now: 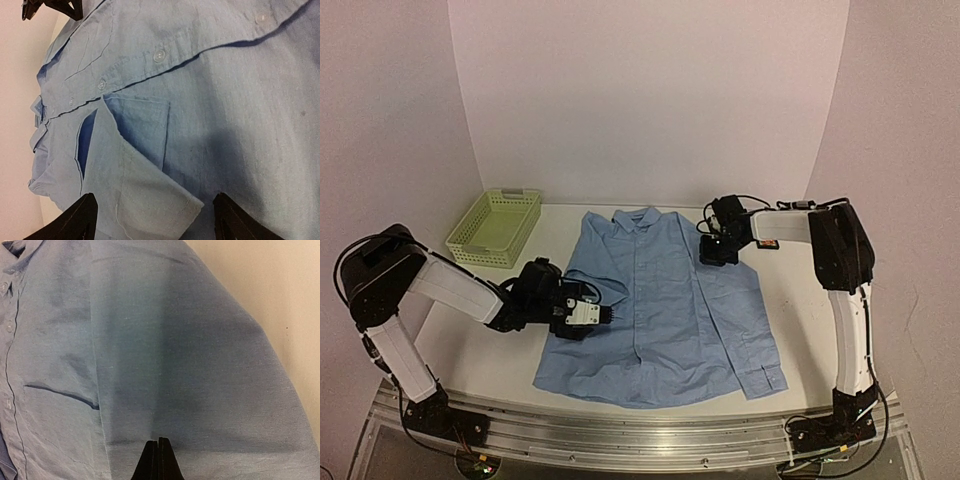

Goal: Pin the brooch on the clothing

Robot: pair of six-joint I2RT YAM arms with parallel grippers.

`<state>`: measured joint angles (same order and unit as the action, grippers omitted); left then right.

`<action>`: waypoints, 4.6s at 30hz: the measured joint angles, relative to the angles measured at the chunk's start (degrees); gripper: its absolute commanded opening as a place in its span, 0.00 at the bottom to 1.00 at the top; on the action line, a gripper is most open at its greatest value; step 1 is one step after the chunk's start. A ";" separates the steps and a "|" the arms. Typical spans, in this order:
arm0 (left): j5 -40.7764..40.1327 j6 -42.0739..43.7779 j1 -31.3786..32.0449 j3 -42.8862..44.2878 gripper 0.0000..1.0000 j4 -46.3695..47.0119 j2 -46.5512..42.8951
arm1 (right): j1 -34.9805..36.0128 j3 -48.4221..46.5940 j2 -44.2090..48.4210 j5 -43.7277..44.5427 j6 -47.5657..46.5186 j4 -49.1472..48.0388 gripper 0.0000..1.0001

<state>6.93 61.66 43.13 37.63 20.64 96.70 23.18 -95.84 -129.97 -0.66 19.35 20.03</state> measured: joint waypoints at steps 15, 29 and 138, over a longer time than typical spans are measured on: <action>-2.86 0.81 0.00 0.07 0.00 4.92 0.69 | 0.00 2.92 1.01 -0.63 -0.23 -1.50 0.00; 8.06 8.32 -7.12 7.19 0.00 -47.38 -26.88 | 0.00 3.07 1.01 -0.74 0.47 -2.14 0.00; 22.29 -73.34 -48.78 11.06 0.15 -77.07 -15.06 | 0.00 6.52 3.96 -3.63 -1.22 -2.35 0.00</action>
<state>29.21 -11.67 -5.64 48.69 -56.43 81.64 23.18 -89.32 -126.01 -4.29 18.13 17.68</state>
